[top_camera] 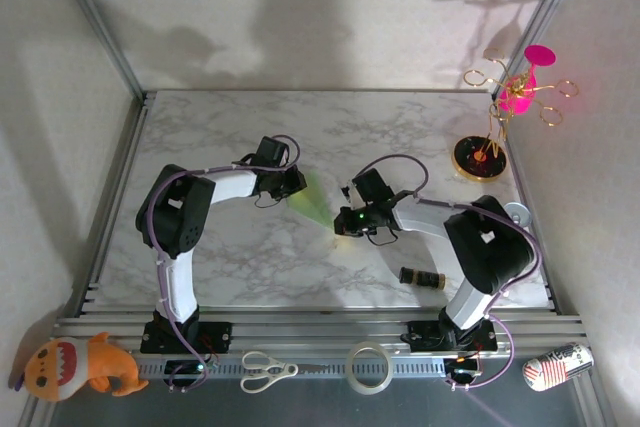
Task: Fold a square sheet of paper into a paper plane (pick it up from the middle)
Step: Fourth fold the wing at the center of the table, then pick up the paper from the center of the table.
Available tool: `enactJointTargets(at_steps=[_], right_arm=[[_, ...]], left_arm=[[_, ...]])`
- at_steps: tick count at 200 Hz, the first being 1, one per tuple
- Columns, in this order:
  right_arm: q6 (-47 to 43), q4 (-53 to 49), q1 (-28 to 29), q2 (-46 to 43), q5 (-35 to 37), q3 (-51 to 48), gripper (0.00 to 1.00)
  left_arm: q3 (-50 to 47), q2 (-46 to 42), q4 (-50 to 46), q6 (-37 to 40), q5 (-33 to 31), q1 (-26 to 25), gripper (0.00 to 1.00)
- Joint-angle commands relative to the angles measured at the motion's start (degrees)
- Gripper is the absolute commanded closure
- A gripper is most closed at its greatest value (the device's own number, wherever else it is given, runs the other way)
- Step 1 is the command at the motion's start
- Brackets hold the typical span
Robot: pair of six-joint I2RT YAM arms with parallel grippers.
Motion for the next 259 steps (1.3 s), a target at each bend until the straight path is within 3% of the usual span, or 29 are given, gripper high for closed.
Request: enactJointTargets(at_steps=[1,39,96,130,216,259], right_arm=[[1.04,4.54,-0.60,-3.34,2.70,3.00,0.88],[1.20,8.48,-1.72,0.23,3.85,6.76,0.69],[-0.15,12.36,-4.35,10.74,-1.67,13.60,0.60],[-1.77,11.18,-5.00,17.50,-4.71,19.59,0.63],[-4.56,8.68,-5.09,25.79,-10.07,27.11,0.71],[-4.49,11.65,-5.16,26.58,-14.89,26.64,0.87]], left_arm=[[2.78,-5.63,0.83,-3.06,3.77,0.37,0.76],[-4.22,-13.11,5.19,-9.61,-0.46,2.13,0.58],[-21.47,-22.93,16.84,-19.31,-2.25,7.31,0.44],[-27.09,-26.07,19.26,-18.92,-3.53,9.66,0.29],[-29.82,-27.93,20.11,-17.39,-4.20,11.01,0.06],[-30.94,-30.28,22.46,-16.68,-3.96,11.42,0.00]])
